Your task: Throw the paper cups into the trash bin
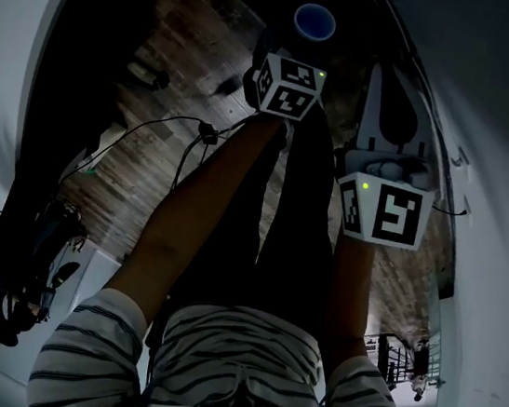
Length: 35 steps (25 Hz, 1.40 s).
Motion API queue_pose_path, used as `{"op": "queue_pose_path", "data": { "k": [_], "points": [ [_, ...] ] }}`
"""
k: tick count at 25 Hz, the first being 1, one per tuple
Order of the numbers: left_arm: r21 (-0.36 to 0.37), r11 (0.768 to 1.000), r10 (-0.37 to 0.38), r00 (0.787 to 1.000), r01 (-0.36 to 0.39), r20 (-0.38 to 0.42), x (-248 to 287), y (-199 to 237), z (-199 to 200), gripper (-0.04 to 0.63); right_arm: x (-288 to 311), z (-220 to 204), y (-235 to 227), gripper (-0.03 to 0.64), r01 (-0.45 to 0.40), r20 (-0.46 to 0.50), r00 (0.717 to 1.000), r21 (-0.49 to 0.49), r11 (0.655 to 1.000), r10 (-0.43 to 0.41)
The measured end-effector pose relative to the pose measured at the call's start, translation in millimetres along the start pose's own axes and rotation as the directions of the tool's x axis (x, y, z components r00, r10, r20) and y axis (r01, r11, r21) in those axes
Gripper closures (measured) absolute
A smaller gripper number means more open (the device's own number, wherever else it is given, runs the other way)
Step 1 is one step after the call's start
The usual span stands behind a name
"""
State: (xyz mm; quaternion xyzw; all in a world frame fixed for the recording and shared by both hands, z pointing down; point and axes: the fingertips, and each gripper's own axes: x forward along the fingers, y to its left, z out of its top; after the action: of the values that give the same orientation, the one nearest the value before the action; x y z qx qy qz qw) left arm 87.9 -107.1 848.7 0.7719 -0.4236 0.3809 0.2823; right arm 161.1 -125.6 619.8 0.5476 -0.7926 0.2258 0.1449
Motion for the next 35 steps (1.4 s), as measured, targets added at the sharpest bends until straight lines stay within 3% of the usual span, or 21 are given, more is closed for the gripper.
{"op": "queue_pose_path", "data": {
  "k": [16,24,31,35],
  "points": [
    [0.052,0.998,-0.013,0.988,0.021,-0.154,59.7,3.9,-47.8,0.305,2.8,-21.9,-8.6,0.607,0.006,-0.028,1.0,0.015,1.0,-0.006],
    [0.025,0.998,-0.043,0.969,0.05,-0.245,79.9,-1.9,-63.4,0.305,-3.0,-26.6,-15.4,0.607,0.013,-0.031,0.999,0.021,1.0,-0.013],
    [-0.066,0.995,-0.088,0.95,0.071,-0.301,97.4,4.6,-74.3,0.305,-5.3,-33.6,-21.5,0.607,0.023,-0.038,0.999,0.027,0.999,-0.022],
    [-0.076,0.994,-0.099,0.946,0.079,-0.31,101.6,4.8,-76.5,0.305,-7.6,-39.1,-22.5,0.607,0.028,-0.045,0.999,0.037,0.999,-0.027]
  ]
}}
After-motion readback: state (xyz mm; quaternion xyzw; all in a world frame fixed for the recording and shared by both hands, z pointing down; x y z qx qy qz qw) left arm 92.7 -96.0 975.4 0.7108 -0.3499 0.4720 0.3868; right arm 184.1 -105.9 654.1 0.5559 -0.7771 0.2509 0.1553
